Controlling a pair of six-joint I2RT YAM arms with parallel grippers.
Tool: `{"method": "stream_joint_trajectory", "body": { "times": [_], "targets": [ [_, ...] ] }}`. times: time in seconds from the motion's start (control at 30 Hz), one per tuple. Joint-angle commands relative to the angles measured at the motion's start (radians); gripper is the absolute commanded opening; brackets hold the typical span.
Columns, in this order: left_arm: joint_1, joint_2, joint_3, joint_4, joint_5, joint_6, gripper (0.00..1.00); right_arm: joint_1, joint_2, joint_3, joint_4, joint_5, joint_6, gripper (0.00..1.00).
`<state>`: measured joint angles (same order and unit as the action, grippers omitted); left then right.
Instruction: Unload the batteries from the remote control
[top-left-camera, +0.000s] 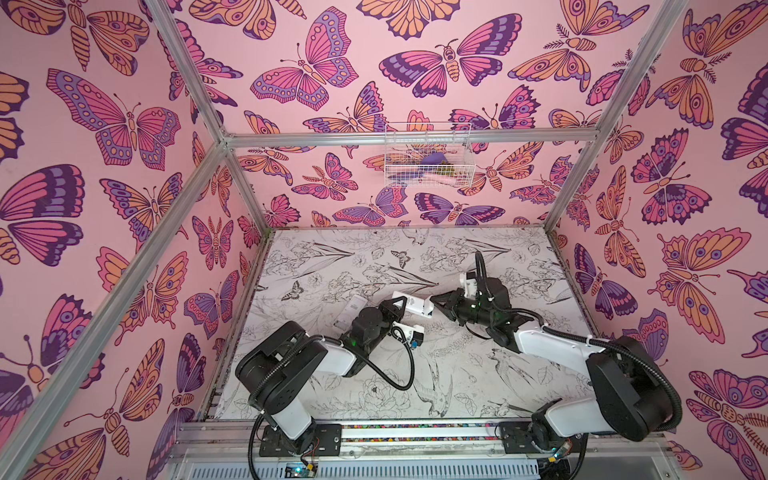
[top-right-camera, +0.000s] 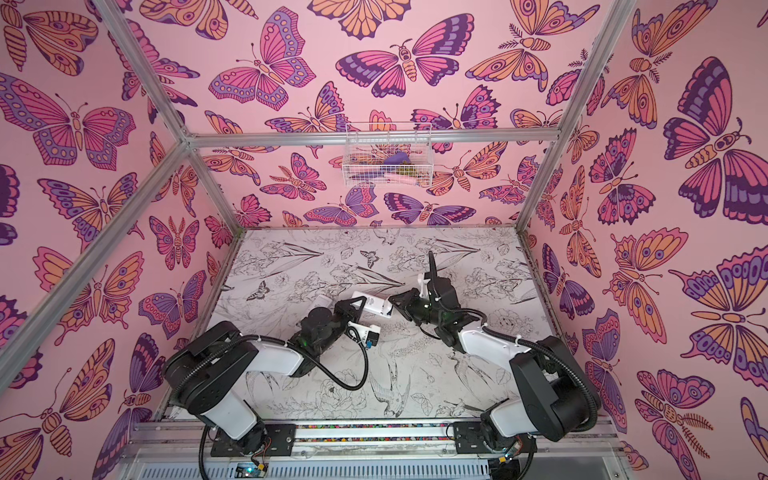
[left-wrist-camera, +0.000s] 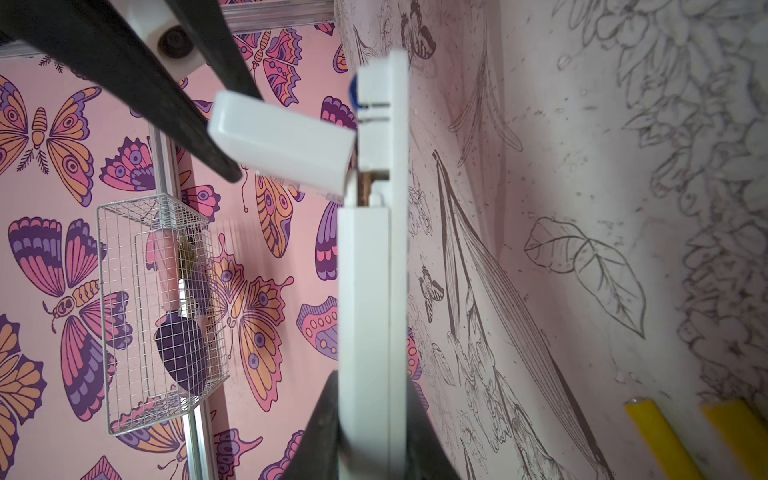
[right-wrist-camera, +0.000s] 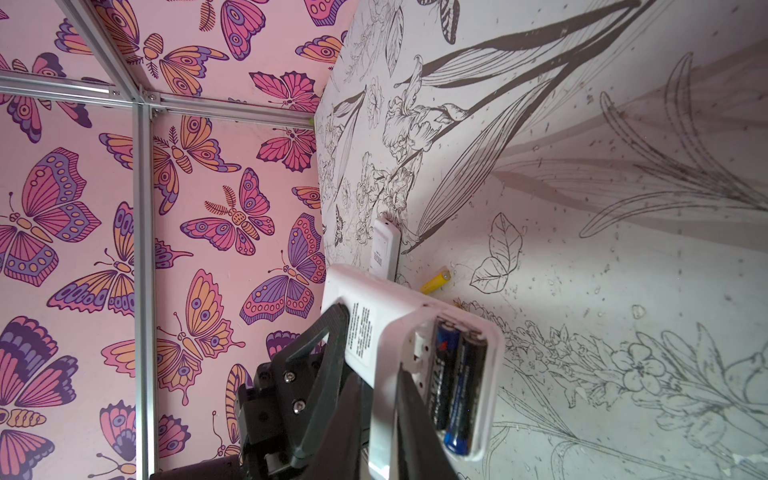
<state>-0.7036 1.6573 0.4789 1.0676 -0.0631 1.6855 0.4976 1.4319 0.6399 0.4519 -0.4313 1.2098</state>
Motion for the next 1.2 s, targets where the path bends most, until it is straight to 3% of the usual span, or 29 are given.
{"method": "stream_joint_trajectory", "body": {
  "times": [0.0, 0.17, 0.57, 0.97, 1.17],
  "targets": [
    [-0.008, 0.009, 0.006, 0.003, 0.032, -0.001, 0.00, -0.006, -0.019, -0.003, 0.024, 0.003, 0.010, 0.09],
    [-0.013, 0.019, 0.015, 0.000, 0.032, -0.003, 0.00, -0.005, -0.047, 0.021, -0.012, -0.004, -0.033, 0.00],
    [-0.049, 0.053, 0.026, -0.002, 0.032, -0.003, 0.00, -0.101, -0.211, -0.064, -0.127, 0.042, -0.074, 0.00],
    [-0.071, 0.101, 0.033, -0.020, 0.035, -0.024, 0.00, -0.254, -0.459, -0.084, -0.542, 0.211, -0.332, 0.00],
    [-0.081, 0.120, 0.040, -0.028, 0.032, -0.033, 0.00, -0.291, -0.490, -0.086, -0.663, 0.302, -0.441, 0.01]
  ]
}}
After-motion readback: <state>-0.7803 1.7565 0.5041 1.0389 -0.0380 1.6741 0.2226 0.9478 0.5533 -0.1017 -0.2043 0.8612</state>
